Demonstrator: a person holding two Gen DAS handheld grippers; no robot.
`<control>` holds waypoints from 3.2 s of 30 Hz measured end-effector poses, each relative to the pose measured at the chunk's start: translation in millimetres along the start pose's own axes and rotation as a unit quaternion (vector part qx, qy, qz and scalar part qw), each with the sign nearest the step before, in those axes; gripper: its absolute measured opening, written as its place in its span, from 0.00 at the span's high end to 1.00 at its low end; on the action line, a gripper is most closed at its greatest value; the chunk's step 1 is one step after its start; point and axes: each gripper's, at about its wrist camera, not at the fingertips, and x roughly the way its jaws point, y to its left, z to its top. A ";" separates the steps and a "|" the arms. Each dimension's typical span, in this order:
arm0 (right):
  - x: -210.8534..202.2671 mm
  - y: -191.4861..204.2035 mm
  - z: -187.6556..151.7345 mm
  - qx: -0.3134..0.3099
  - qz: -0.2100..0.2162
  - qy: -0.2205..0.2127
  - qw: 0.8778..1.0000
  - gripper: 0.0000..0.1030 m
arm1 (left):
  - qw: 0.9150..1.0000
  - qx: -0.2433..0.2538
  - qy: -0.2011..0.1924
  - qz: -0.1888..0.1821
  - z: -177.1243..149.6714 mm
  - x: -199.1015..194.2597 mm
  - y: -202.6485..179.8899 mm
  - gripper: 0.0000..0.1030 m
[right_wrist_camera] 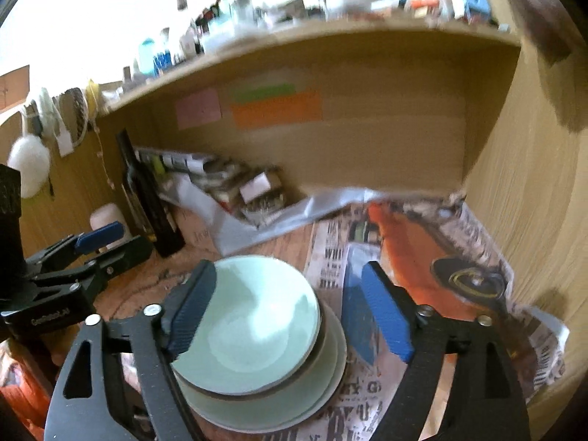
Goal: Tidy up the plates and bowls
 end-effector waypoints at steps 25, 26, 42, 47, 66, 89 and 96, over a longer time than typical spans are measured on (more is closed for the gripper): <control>-72.5 19.3 -14.3 -0.016 0.014 -0.115 0.993 0.00 | 0.993 0.007 -0.119 0.021 -14.8 -81.9 -28.8 0.00; -73.4 19.8 -15.2 -0.016 0.013 -0.116 0.993 0.00 | 0.993 0.007 -0.119 0.020 -15.4 -82.1 -29.0 0.00; -79.5 28.2 -20.3 -0.022 0.016 -0.122 0.992 0.00 | 0.993 0.004 -0.120 0.015 -19.6 -86.0 -27.1 0.00; -78.0 28.5 -21.7 -0.018 0.020 -0.120 0.992 0.00 | 0.993 0.003 -0.118 0.014 -22.0 -86.7 -28.0 0.00; -77.8 28.3 -23.9 -0.016 0.022 -0.120 0.992 0.00 | 0.993 0.007 -0.117 0.014 -25.2 -86.3 -30.4 0.00; -79.0 28.8 -24.4 -0.015 0.022 -0.122 0.992 0.00 | 0.994 0.006 -0.113 0.007 -23.8 -85.9 -28.8 0.00; -79.7 32.8 -24.7 -0.013 0.019 -0.120 0.993 0.00 | 0.994 0.006 -0.112 0.007 -24.2 -83.7 -31.1 0.00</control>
